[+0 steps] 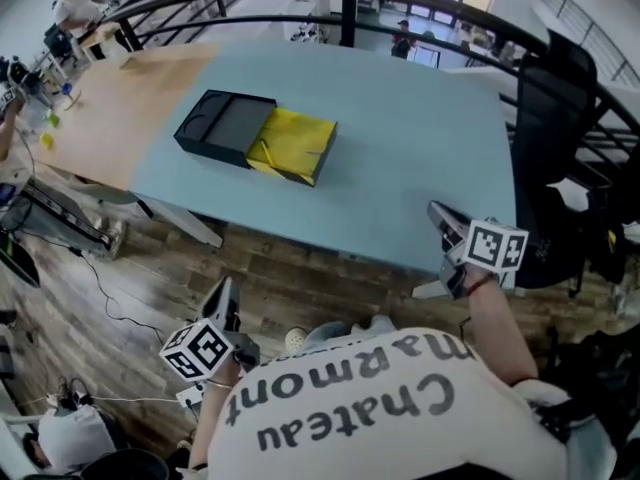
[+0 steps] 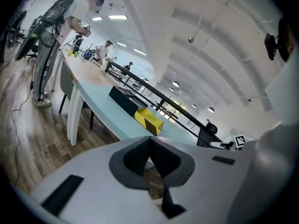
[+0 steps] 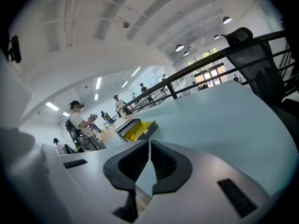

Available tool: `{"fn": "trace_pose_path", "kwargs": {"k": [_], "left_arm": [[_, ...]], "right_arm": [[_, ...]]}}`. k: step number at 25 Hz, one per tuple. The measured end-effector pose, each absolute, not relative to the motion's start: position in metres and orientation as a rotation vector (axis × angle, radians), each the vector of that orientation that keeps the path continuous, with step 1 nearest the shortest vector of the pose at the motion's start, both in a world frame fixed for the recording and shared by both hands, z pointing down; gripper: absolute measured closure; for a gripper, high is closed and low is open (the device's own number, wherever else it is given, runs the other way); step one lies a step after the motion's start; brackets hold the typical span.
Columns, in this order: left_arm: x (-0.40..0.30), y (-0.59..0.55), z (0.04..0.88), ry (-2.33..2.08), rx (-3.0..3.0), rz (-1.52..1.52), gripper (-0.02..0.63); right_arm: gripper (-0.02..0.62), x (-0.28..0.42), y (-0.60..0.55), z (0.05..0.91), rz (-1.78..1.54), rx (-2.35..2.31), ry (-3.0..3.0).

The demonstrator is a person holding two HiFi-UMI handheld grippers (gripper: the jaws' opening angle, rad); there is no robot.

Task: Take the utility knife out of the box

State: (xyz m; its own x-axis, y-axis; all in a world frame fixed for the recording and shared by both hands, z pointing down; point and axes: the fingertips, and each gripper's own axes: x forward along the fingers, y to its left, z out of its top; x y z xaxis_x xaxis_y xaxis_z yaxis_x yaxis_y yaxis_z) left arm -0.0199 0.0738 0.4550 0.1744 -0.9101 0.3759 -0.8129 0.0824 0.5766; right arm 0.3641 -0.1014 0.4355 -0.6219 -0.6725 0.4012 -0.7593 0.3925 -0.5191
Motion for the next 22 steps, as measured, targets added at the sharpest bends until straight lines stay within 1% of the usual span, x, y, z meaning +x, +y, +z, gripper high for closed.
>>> {"fn": "trace_pose_path", "kwargs": {"k": [15, 22], "left_arm": [[-0.154, 0.069, 0.448, -1.608, 1.803, -0.102, 0.603], [-0.175, 0.067, 0.461, -1.575, 1.764, -0.135, 0.603]], "right_arm": [[0.554, 0.224, -0.074, 0.452, 1.116, 1.321, -2.498], [0.554, 0.185, -0.086, 0.457, 1.087, 1.254, -2.448]]}}
